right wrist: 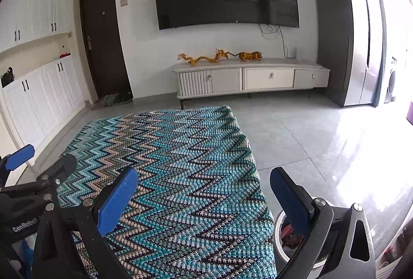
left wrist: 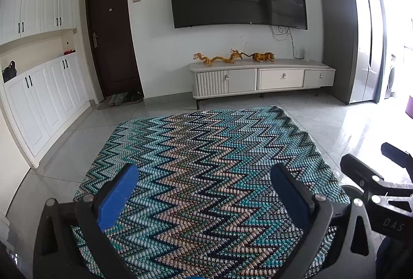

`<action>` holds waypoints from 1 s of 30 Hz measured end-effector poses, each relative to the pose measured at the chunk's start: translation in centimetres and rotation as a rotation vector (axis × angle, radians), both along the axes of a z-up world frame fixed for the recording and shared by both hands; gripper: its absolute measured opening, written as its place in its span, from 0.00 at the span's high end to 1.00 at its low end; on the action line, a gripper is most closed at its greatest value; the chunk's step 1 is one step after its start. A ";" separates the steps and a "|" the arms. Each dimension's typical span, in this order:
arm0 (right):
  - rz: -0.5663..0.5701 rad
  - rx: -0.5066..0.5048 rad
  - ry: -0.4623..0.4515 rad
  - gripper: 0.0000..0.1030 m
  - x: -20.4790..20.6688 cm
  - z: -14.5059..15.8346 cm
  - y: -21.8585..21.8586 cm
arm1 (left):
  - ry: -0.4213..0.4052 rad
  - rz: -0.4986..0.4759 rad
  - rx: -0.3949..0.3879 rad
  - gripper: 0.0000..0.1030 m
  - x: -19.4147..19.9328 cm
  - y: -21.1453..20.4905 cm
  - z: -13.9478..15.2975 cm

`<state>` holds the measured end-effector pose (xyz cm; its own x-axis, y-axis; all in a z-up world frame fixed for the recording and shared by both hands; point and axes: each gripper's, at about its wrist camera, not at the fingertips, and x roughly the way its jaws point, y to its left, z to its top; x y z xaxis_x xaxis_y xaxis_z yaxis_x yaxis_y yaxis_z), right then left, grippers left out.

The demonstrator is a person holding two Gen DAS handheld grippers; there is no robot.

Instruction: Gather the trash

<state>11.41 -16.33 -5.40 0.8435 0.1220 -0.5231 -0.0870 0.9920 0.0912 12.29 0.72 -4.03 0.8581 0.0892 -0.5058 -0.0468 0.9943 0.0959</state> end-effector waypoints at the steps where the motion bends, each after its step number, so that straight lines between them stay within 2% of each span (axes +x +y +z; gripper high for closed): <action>1: -0.005 -0.002 -0.010 0.00 -0.3 0.3 0.0 | -0.005 0.003 -0.001 0.00 -0.2 0.0 0.2; 12: -0.035 -0.025 -0.083 0.00 -2.0 1.8 -0.9 | -0.017 0.001 0.010 0.00 -1.3 -0.8 0.8; 30: -0.055 -0.032 -0.075 0.00 -1.2 0.9 -1.2 | -0.005 0.003 -0.003 0.00 -0.8 -0.9 0.2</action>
